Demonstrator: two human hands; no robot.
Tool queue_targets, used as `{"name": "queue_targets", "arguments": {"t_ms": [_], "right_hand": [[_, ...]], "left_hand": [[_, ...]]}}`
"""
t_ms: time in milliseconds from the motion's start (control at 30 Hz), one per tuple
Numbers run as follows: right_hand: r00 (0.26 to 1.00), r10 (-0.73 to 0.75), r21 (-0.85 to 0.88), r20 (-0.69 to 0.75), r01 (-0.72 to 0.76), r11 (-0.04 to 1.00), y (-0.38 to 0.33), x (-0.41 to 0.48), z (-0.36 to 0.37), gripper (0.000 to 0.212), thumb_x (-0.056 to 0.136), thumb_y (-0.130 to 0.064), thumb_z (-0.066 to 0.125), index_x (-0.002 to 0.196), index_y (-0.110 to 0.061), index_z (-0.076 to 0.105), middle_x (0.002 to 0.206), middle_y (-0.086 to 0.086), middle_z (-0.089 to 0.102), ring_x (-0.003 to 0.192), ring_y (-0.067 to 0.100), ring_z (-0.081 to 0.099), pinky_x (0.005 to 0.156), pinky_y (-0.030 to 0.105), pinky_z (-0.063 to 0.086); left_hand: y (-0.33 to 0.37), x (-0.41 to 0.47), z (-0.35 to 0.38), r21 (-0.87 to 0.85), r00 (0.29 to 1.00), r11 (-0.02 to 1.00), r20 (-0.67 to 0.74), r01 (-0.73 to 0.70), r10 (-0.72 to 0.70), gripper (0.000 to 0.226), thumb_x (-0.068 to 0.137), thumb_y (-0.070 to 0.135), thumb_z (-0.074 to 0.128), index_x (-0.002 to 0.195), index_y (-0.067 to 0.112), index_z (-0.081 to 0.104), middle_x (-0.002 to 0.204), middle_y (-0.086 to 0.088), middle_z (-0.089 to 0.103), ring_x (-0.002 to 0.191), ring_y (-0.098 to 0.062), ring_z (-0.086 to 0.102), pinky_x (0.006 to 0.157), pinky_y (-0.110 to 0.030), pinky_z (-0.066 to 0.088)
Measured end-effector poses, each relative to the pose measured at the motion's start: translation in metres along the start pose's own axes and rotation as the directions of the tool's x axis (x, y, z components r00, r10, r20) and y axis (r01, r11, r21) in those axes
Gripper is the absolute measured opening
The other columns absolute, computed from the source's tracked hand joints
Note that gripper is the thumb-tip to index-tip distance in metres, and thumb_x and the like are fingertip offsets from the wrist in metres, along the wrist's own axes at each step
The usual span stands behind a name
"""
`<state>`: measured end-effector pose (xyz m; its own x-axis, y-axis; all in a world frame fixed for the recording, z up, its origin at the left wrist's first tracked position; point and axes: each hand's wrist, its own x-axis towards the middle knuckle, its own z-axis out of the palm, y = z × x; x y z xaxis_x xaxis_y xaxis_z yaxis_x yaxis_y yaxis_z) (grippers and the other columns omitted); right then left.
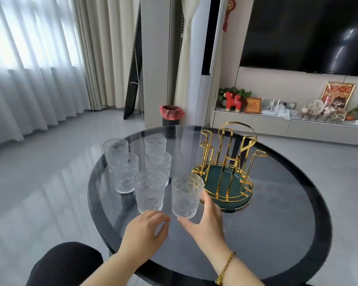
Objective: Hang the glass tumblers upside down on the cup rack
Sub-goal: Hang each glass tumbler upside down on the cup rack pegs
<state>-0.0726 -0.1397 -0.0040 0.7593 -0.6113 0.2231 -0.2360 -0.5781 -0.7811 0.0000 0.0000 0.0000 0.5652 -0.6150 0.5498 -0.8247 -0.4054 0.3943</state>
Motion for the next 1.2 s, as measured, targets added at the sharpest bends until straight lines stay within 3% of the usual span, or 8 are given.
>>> {"name": "queue_targets", "arguments": {"t_ms": [100, 333, 500, 633, 767, 833, 1000, 1200], "right_hand": [[1.000, 0.001, 0.042, -0.013, 0.000, 0.999, 0.002, 0.005, 0.010, 0.101, 0.060, -0.037, 0.076, 0.137, -0.025, 0.012, 0.139, 0.001, 0.035, 0.126, 0.017, 0.027, 0.104, 0.033, 0.028], [0.991, 0.125, -0.011, -0.050, -0.126, 0.992, 0.003, 0.023, 0.028, 0.114, 0.057, -0.045, 0.075, 0.138, -0.026, -0.003, 0.135, 0.010, 0.038, 0.123, 0.026, 0.033, 0.102, 0.040, 0.035], [0.986, 0.138, -0.011, -0.092, -0.139, 0.990, 0.003, 0.029, 0.032, 0.096, 0.055, -0.043, 0.076, 0.131, -0.021, 0.022, 0.126, 0.009, 0.045, 0.117, 0.026, 0.040, 0.096, 0.038, 0.040], [0.987, 0.141, 0.174, -0.071, -0.127, 0.977, 0.004, 0.027, 0.025, 0.080, 0.055, -0.036, 0.078, 0.118, -0.028, 0.029, 0.120, 0.000, 0.048, 0.105, 0.017, 0.047, 0.080, 0.028, 0.045], [0.999, 0.036, 0.362, -0.026, -0.025, 0.932, 0.003, 0.017, 0.004, 0.073, 0.055, -0.024, 0.078, 0.108, -0.040, 0.030, 0.117, -0.008, 0.049, 0.110, 0.013, 0.048, 0.086, 0.027, 0.044], [0.997, -0.047, 0.383, -0.065, 0.069, 0.921, -0.002, 0.010, -0.018, 0.074, 0.051, -0.024, 0.077, 0.108, -0.046, 0.034, 0.120, -0.007, 0.051, 0.113, 0.010, 0.048, 0.090, 0.026, 0.045], [0.988, -0.134, 0.386, -0.080, 0.154, 0.910, -0.014, 0.007, -0.094, 0.073, 0.041, -0.036, 0.071, 0.107, -0.047, 0.039, 0.112, -0.023, 0.050, 0.103, -0.009, 0.050, 0.070, 0.002, 0.044], [0.994, -0.057, 0.222, -0.088, 0.075, 0.972, -0.018, 0.022, -0.170, 0.063, 0.040, -0.041, 0.070, 0.094, -0.040, 0.039, 0.101, -0.021, 0.050, 0.088, -0.009, 0.052, 0.055, 0.009, 0.042]], "left_hand": [[-0.003, -0.001, 0.008, 0.052, 0.997, 0.996, 0.030, -0.079, 0.078, 0.005, 0.061, 0.021, 0.067, 0.065, 0.021, 0.069, 0.065, 0.010, 0.072, 0.058, -0.007, 0.067, 0.045, -0.016, 0.048], [-0.009, 0.002, 0.012, 0.128, 0.977, 0.983, 0.185, -0.131, 0.106, 0.032, 0.039, 0.018, 0.089, 0.063, 0.025, 0.071, 0.069, 0.014, 0.073, 0.061, -0.004, 0.068, 0.047, -0.013, 0.050], [-0.009, 0.001, 0.012, 0.119, 0.972, 0.984, 0.208, -0.135, 0.108, 0.031, 0.038, 0.020, 0.089, 0.062, 0.026, 0.071, 0.068, 0.016, 0.073, 0.060, -0.002, 0.067, 0.047, -0.012, 0.050], [-0.005, 0.001, 0.009, 0.110, 0.965, 0.987, 0.250, -0.116, 0.085, 0.032, 0.034, 0.026, 0.090, 0.059, 0.029, 0.070, 0.068, 0.019, 0.072, 0.060, 0.001, 0.066, 0.045, -0.011, 0.048], [0.003, 0.008, -0.003, 0.094, 0.947, 0.996, 0.319, 0.002, -0.032, 0.020, 0.073, 0.029, 0.069, 0.093, 0.029, 0.067, 0.099, 0.017, 0.068, 0.090, -0.003, 0.064, 0.069, -0.015, 0.047], [0.005, 0.014, -0.008, 0.003, 0.959, 0.999, 0.279, 0.051, -0.049, 0.024, 0.084, 0.031, 0.049, 0.103, 0.025, 0.063, 0.111, 0.011, 0.065, 0.100, -0.013, 0.061, 0.079, -0.022, 0.044], [0.034, 0.063, -0.036, -0.127, 0.994, 0.992, 0.106, -0.006, 0.020, 0.026, 0.075, 0.026, 0.048, 0.087, 0.018, 0.069, 0.091, 0.002, 0.072, 0.081, -0.013, 0.062, 0.073, -0.027, 0.048], [0.067, 0.153, -0.041, -0.087, 0.994, 0.990, -0.006, -0.112, 0.112, 0.022, 0.088, 0.015, 0.051, 0.107, 0.019, 0.061, 0.113, -0.001, 0.065, 0.091, -0.016, 0.058, 0.074, -0.026, 0.043]]}}
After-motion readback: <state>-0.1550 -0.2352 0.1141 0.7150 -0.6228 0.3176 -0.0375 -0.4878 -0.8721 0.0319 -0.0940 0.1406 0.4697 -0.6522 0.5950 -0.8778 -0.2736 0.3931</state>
